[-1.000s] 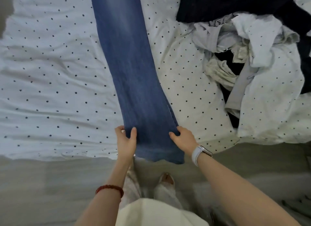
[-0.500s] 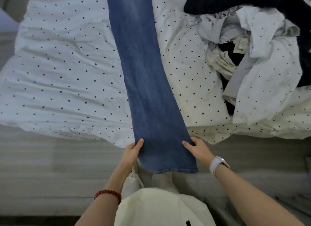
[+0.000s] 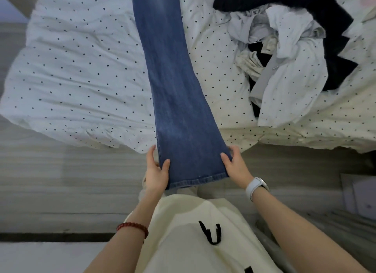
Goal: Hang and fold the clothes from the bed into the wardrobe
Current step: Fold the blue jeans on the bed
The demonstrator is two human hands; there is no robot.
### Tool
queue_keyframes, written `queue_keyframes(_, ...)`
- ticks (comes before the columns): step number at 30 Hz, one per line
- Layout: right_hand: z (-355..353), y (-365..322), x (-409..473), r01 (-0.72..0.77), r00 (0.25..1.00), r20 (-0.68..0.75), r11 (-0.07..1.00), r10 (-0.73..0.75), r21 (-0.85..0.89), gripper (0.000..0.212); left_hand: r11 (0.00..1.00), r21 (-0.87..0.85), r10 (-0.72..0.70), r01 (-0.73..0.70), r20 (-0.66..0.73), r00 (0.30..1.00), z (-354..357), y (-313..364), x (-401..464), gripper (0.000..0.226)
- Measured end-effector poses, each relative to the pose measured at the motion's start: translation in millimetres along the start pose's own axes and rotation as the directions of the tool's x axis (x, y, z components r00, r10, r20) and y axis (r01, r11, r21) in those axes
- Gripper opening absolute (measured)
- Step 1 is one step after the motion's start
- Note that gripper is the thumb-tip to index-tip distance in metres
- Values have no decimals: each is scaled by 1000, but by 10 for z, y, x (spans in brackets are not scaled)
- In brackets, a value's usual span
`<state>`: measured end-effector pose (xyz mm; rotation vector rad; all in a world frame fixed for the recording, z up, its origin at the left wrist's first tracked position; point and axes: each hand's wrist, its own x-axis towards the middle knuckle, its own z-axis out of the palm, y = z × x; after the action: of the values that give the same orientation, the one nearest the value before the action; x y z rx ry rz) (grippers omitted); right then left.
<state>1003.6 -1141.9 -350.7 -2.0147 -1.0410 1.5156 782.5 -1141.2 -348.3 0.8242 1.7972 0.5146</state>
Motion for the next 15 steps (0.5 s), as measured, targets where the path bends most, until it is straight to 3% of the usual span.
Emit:
queue_keyframes(2, -65, 9, -38, 69, 997, 26, 996, -70, 57, 52, 995, 48, 84, -88, 73, 994, -101, -16, -20, 55)
queue_keyframes(4, -139, -76, -89, 116, 991, 65, 993, -117, 22, 41, 987, 44, 149, -157, 144, 978, -245, 36, -57, 34)
queue_keyframes(6, -205, -213, -130, 50, 998, 35, 994, -54, 101, 31, 995, -18, 104, -102, 193, 976, -382, 182, -95, 38)
queue_keyframes(7, -247, -291, -141, -24, 1000, 18, 972, 20, 235, 34, 996, -76, 64, -48, 225, 972, -442, 289, -119, 44)
queue_keyframes(10, -392, -574, -127, -149, 989, 113, 714, 98, 684, 36, 969, -246, 55, 24, 306, 950, -633, 635, -114, 45)
queue_keyframes(12, -463, -853, -97, -113, 992, 127, 620, 21, 777, 38, 959, -282, 127, -29, 334, 934, -764, 900, -71, 45)
queue_keyframes(15, -462, -1339, 3, 92, 990, 15, 716, -141, 692, 38, 954, -228, 259, -195, 293, 921, -882, 1310, 44, 44)
